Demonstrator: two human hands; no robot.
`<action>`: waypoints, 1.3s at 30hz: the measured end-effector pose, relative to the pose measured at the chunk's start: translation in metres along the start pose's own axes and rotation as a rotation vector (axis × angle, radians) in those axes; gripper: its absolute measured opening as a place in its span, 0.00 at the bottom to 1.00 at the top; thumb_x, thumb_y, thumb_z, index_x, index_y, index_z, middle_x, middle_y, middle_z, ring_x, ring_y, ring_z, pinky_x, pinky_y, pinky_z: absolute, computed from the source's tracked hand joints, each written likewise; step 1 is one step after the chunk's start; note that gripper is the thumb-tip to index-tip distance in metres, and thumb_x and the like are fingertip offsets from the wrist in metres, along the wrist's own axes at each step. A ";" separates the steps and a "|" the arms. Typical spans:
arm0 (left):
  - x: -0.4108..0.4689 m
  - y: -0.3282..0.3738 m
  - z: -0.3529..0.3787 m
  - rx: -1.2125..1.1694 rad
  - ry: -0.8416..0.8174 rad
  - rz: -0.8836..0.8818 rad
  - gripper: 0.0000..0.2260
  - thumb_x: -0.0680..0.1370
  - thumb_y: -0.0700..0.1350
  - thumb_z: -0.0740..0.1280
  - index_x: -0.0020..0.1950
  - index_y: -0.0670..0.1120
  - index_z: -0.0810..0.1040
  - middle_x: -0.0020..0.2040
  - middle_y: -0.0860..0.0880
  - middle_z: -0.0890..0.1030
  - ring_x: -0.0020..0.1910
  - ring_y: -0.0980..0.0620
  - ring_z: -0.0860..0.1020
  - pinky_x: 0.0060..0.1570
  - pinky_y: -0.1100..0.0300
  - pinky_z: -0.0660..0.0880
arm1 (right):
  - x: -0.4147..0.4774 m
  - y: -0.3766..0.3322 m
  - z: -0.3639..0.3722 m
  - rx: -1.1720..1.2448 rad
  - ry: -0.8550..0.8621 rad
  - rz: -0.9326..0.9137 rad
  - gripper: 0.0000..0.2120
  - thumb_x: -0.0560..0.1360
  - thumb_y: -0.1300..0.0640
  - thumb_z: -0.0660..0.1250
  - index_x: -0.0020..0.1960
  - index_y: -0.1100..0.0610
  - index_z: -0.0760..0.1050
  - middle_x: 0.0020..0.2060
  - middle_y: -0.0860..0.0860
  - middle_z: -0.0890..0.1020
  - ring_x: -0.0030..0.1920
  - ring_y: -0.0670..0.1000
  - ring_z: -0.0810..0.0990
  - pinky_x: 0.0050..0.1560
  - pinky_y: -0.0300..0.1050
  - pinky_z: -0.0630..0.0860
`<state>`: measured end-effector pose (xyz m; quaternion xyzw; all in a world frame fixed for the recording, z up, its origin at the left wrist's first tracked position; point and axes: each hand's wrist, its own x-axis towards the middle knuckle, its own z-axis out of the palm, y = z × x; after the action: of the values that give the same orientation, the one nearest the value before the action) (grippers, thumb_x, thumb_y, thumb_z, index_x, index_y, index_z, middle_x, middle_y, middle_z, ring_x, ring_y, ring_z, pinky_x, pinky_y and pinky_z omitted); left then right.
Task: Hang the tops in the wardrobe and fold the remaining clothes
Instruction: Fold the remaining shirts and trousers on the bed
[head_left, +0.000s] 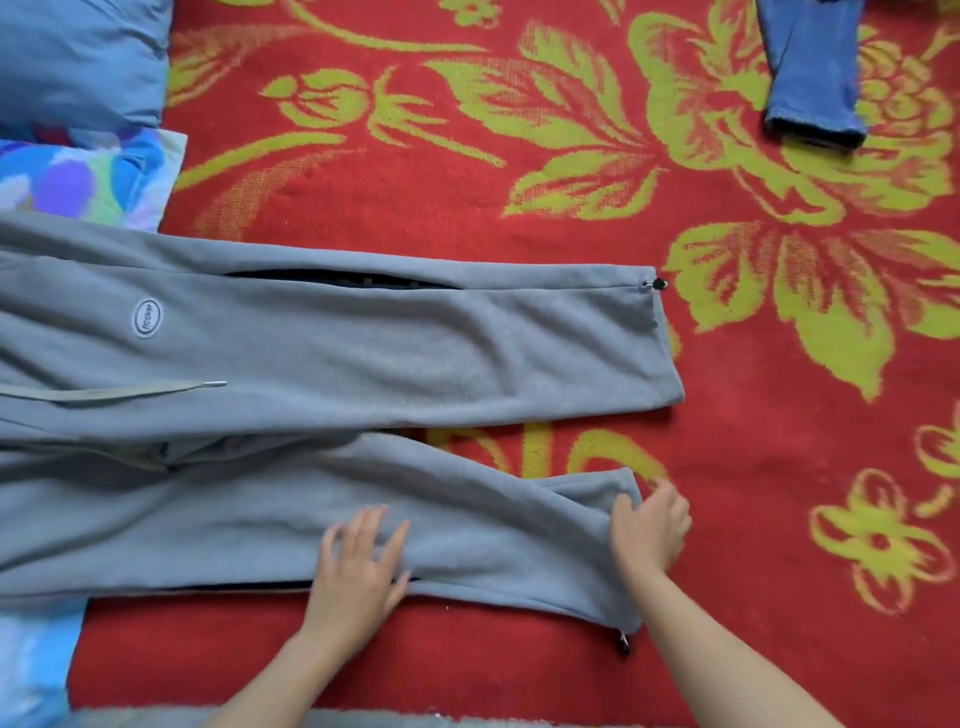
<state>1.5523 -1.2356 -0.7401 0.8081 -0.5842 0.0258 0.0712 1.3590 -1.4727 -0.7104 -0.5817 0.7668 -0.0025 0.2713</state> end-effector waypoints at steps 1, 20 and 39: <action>-0.013 0.010 0.004 -0.006 -0.078 0.040 0.26 0.65 0.56 0.68 0.59 0.48 0.70 0.60 0.38 0.73 0.57 0.42 0.70 0.53 0.44 0.69 | -0.004 0.013 -0.003 0.017 -0.063 0.082 0.22 0.75 0.61 0.63 0.68 0.64 0.66 0.67 0.62 0.67 0.66 0.63 0.64 0.64 0.55 0.62; -0.030 0.085 -0.016 -0.194 -0.207 0.160 0.07 0.64 0.40 0.57 0.40 0.48 0.64 0.32 0.50 0.71 0.29 0.49 0.69 0.33 0.59 0.56 | 0.042 0.033 -0.048 0.274 -0.106 0.072 0.15 0.80 0.51 0.58 0.56 0.63 0.72 0.55 0.62 0.77 0.59 0.61 0.74 0.52 0.48 0.67; -0.036 0.074 -0.021 -0.052 -0.741 -0.138 0.47 0.40 0.41 0.80 0.61 0.48 0.78 0.55 0.37 0.81 0.48 0.37 0.82 0.37 0.43 0.78 | 0.008 0.097 -0.062 -0.084 -0.216 0.190 0.20 0.73 0.54 0.70 0.59 0.63 0.71 0.57 0.64 0.76 0.57 0.63 0.75 0.55 0.53 0.70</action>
<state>1.4717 -1.2216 -0.7174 0.7979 -0.5150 -0.2880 -0.1230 1.2455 -1.4681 -0.6915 -0.5142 0.7842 0.1180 0.3266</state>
